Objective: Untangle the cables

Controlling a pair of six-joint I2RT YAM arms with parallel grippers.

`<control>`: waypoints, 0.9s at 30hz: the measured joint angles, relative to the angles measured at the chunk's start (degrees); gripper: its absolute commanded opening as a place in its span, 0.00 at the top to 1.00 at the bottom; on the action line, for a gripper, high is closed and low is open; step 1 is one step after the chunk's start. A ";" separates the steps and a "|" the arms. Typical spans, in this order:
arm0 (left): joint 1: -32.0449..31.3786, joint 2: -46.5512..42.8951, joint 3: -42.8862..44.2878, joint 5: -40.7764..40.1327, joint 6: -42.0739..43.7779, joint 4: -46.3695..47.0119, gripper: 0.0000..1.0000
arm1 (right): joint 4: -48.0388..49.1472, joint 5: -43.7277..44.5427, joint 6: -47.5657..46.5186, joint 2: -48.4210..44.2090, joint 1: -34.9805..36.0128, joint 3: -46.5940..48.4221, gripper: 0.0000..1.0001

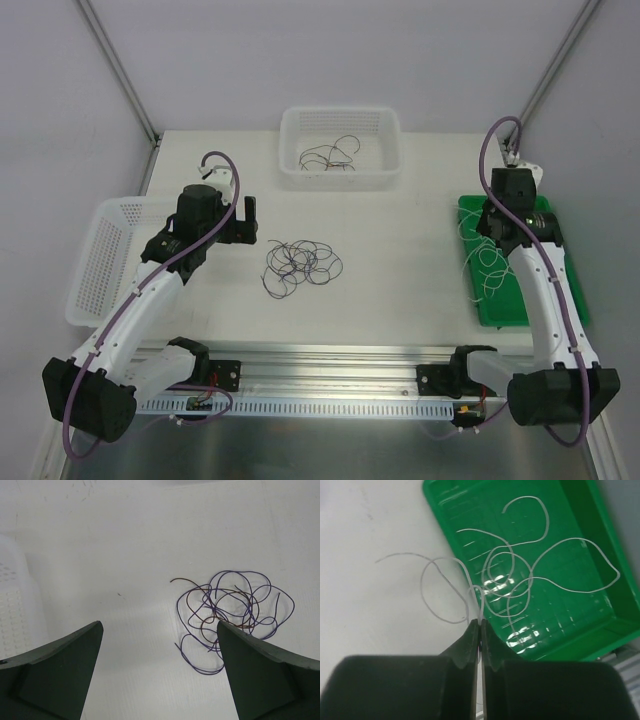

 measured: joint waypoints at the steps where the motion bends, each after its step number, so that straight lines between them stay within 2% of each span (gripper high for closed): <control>1: 0.00 0.00 0.00 0.09 0.00 0.00 0.01 | -0.22 1.92 0.33 0.61 -0.59 -0.04 0.99; 11: 0.00 0.00 0.00 0.85 0.00 0.00 0.01 | 3.34 6.84 4.44 7.23 -13.11 -1.38 0.99; 18: 0.00 0.04 0.00 0.92 0.00 0.00 0.01 | 5.05 9.44 6.45 16.59 -14.99 3.10 0.92; 21: 0.00 0.33 0.00 0.94 0.04 0.02 0.01 | 5.40 9.94 7.96 21.64 -16.00 5.22 0.53; 22: 0.00 0.48 0.00 0.96 0.04 0.00 0.01 | 5.35 10.14 8.13 22.60 -16.28 5.38 0.31; 23: 0.00 0.72 0.00 1.03 0.04 0.02 0.01 | 5.31 10.23 8.87 23.43 -16.55 5.38 0.21; 25: 0.00 1.25 0.00 1.36 0.04 0.02 0.01 | 5.18 10.34 9.11 23.87 -16.68 4.92 0.09; 27: 0.00 1.73 0.00 1.62 0.04 0.02 0.01 | 5.68 10.10 9.18 22.95 -16.65 3.82 0.07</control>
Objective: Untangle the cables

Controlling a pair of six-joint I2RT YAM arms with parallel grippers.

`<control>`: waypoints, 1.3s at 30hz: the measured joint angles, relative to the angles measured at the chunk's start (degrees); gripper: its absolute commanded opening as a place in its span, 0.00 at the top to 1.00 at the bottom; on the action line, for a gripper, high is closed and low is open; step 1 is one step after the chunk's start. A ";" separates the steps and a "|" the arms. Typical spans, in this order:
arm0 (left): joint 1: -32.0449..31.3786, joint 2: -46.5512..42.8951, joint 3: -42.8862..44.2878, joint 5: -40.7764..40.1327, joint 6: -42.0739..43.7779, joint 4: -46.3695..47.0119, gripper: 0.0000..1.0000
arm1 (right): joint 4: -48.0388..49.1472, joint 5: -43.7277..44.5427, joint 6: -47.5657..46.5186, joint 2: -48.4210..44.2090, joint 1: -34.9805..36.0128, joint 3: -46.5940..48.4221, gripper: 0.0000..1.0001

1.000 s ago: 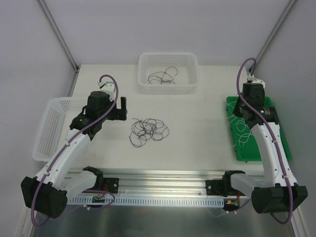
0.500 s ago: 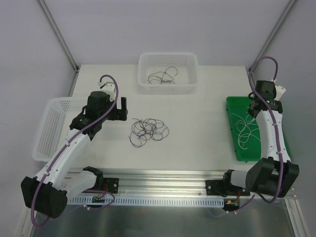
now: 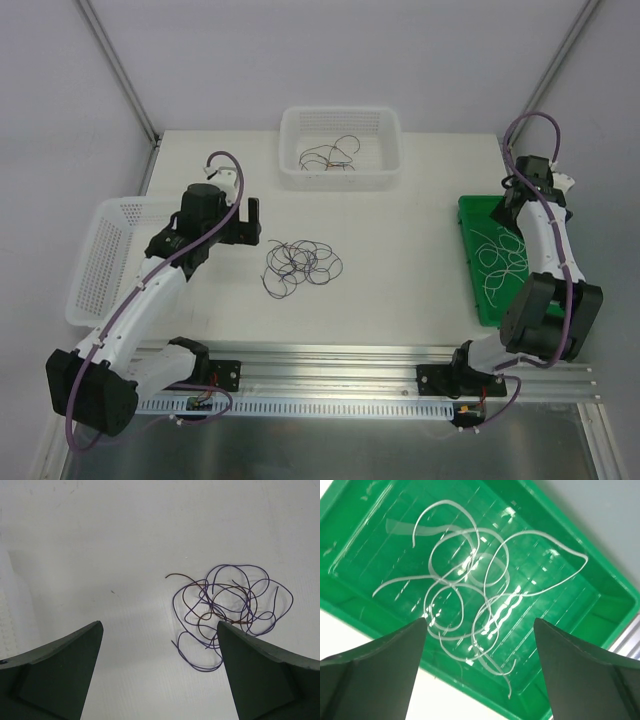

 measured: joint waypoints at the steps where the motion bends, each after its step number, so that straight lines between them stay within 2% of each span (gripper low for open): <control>1: 0.00 0.15 0.00 0.28 0.00 0.00 0.01 | 0.13 -0.52 -0.02 -1.01 0.07 -0.96 0.05; 4: 0.00 0.81 0.00 1.36 0.00 0.02 0.01 | 0.57 -3.48 -0.37 -5.79 0.96 -4.24 0.04; 7: 0.00 1.99 0.00 3.06 -0.04 0.07 0.01 | 2.10 -10.80 -0.98 -12.85 4.50 -8.17 0.05; 11: 0.00 4.66 0.00 6.05 -0.35 0.17 0.01 | 5.09 -22.51 -1.33 -19.32 13.66 -12.26 0.07; 14: -0.07 7.19 0.02 8.68 -1.14 0.39 0.01 | 8.24 -28.68 -1.07 -19.43 23.76 -14.25 0.08; 18: -1.16 11.21 0.00 10.12 -1.70 0.44 0.01 | 12.02 -32.11 -0.39 -15.02 36.81 -15.13 0.09; 22: -4.13 14.78 0.02 10.19 -1.79 0.39 0.01 | 15.45 -32.68 -0.11 -4.68 46.93 -13.35 0.10; 29: -7.26 20.98 0.20 8.17 -1.79 0.35 0.03 | 19.50 -30.82 1.29 11.76 55.23 -7.58 0.17; 35: -7.26 26.95 2.14 5.20 -1.97 0.35 0.18 | 21.90 -28.09 2.82 17.31 58.07 -6.91 0.29; 37: -7.26 29.05 3.04 5.05 -2.27 0.37 0.28 | 22.49 -27.34 2.97 18.18 58.58 -6.78 0.37; 39: -7.26 30.64 3.54 5.14 -2.67 0.46 0.34 | 22.84 -26.60 3.28 18.40 58.77 -6.78 0.45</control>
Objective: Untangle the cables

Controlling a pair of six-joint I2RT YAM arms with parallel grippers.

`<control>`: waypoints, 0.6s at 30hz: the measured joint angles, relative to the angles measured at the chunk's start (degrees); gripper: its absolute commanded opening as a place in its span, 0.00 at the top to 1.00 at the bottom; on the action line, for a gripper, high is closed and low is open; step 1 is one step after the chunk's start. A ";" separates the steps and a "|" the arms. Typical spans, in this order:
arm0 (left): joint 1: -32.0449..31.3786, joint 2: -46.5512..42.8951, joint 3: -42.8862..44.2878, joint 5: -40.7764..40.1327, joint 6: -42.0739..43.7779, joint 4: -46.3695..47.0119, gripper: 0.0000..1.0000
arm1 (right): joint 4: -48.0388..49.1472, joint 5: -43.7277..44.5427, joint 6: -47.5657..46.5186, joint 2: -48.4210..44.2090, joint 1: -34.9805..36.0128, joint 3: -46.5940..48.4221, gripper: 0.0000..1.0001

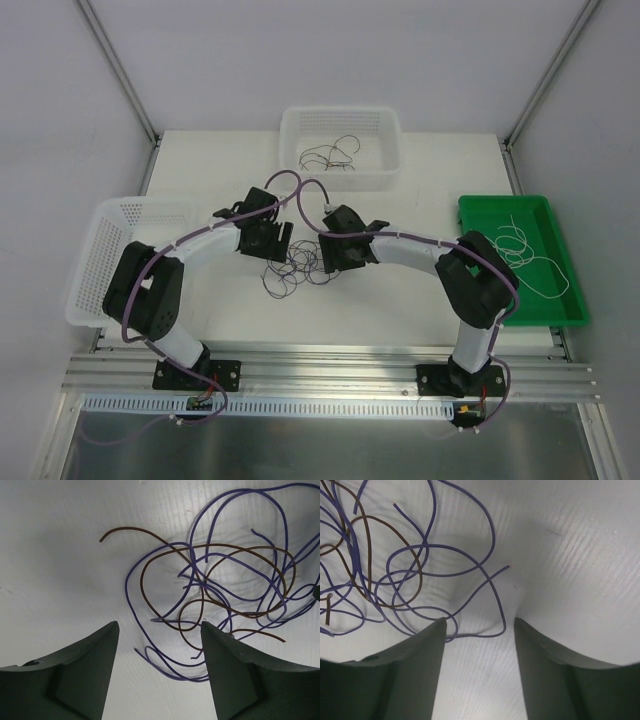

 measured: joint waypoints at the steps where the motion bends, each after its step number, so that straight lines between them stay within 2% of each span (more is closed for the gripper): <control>1: 0.00 0.79 0.13 0.07 -0.22 0.02 0.42 | 0.22 0.13 0.04 0.02 0.00 0.00 0.47; 3: 0.00 2.25 0.37 0.17 -0.74 0.07 0.50 | 0.92 0.31 0.37 0.13 -0.02 0.00 0.55; 4: 0.00 2.82 0.42 0.22 -0.79 0.09 0.60 | 1.11 0.37 0.33 0.22 -0.02 0.00 0.58; 5: 0.00 3.26 0.46 0.31 -1.07 0.07 0.65 | 1.29 0.46 0.48 0.33 -0.02 0.00 0.62; 6: 0.00 3.63 0.50 0.39 -1.25 0.07 0.72 | 1.44 0.48 0.57 0.44 -0.02 0.00 0.70; 7: 0.00 3.89 0.50 0.46 -1.29 0.07 0.77 | 1.51 0.50 0.46 0.50 -0.02 -0.04 0.74; 8: 0.00 4.11 0.55 0.52 -1.53 0.07 0.89 | 1.51 0.52 0.52 0.52 -0.02 -0.09 0.78; 9: 0.00 4.26 0.59 0.59 -1.79 0.07 0.94 | 1.53 0.66 0.48 0.52 -0.02 -0.17 0.86; 10: 0.00 4.31 0.61 0.57 -1.75 0.09 0.97 | 1.62 0.87 0.39 0.52 -0.02 -0.31 0.90; 11: 0.00 4.31 0.63 0.55 -1.70 0.04 1.00 | 1.84 1.55 0.17 0.42 -0.02 -0.70 0.99; 14: 0.00 4.28 0.79 0.07 -1.42 0.02 1.00 | 2.23 4.04 -0.28 -1.40 -0.02 -3.06 0.99; 18: 0.00 2.89 0.85 -2.01 -0.85 -0.22 1.00 | 0.07 9.16 -1.14 -8.52 -0.94 -8.57 0.99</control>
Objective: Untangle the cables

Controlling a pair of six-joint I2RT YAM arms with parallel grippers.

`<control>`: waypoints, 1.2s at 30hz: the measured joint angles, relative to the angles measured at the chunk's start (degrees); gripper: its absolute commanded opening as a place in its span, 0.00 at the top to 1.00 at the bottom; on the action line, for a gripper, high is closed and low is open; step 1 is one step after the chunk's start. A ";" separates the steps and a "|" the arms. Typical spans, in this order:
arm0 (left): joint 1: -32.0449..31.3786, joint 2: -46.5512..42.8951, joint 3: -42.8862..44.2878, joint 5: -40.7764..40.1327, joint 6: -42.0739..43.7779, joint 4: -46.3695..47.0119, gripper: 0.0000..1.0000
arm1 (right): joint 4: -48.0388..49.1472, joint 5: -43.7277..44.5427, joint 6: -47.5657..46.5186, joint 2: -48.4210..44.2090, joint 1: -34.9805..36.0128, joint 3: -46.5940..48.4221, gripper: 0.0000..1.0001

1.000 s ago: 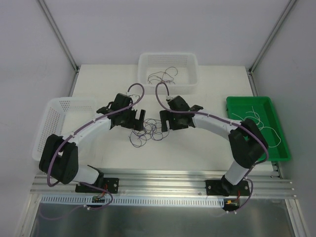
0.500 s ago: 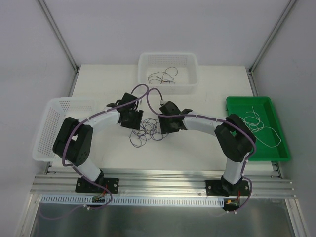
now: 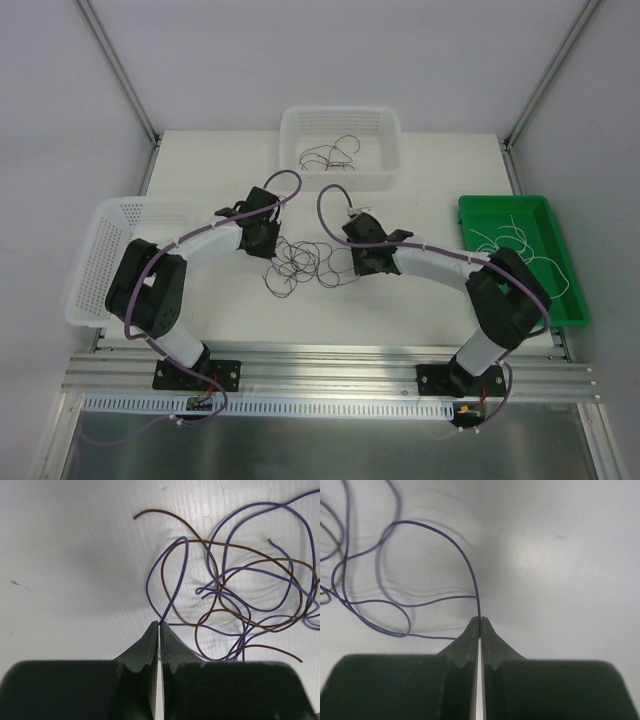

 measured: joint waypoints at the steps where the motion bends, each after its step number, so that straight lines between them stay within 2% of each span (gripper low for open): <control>1: 0.00 -0.83 0.00 -0.98 0.31 -0.13 1.00 | -0.96 1.18 -0.07 -2.29 -0.70 -1.40 0.99; 9: 0.02 -13.88 -0.02 -9.77 2.64 -0.28 1.00 | -11.45 9.31 -1.25 -24.85 -11.58 -8.98 0.99; 14: 0.02 -19.98 -0.74 -13.73 3.74 -0.28 1.00 | -15.89 9.70 -2.43 -36.72 -12.44 -9.03 0.99; 20: 0.15 -26.08 -3.19 -19.50 4.15 -0.26 1.00 | -20.94 10.78 -2.89 -43.60 -12.44 -7.72 0.98; 21: 0.15 -27.32 -3.78 -20.15 4.20 -0.15 1.00 | -21.68 10.75 -3.06 -44.22 -12.44 -7.23 0.96; 25: 0.48 -30.77 -4.72 -20.15 4.52 0.17 1.00 | -23.37 9.86 -3.28 -43.41 -12.44 -5.03 0.63; 29: 0.50 -31.19 -4.76 -19.93 4.87 0.74 1.00 | -23.89 7.74 -2.97 -40.17 -11.63 -4.96 0.47; 36: 0.50 -31.28 -4.76 -18.45 5.03 0.83 1.00 | -21.73 3.02 -2.80 -33.31 -4.42 -2.91 0.47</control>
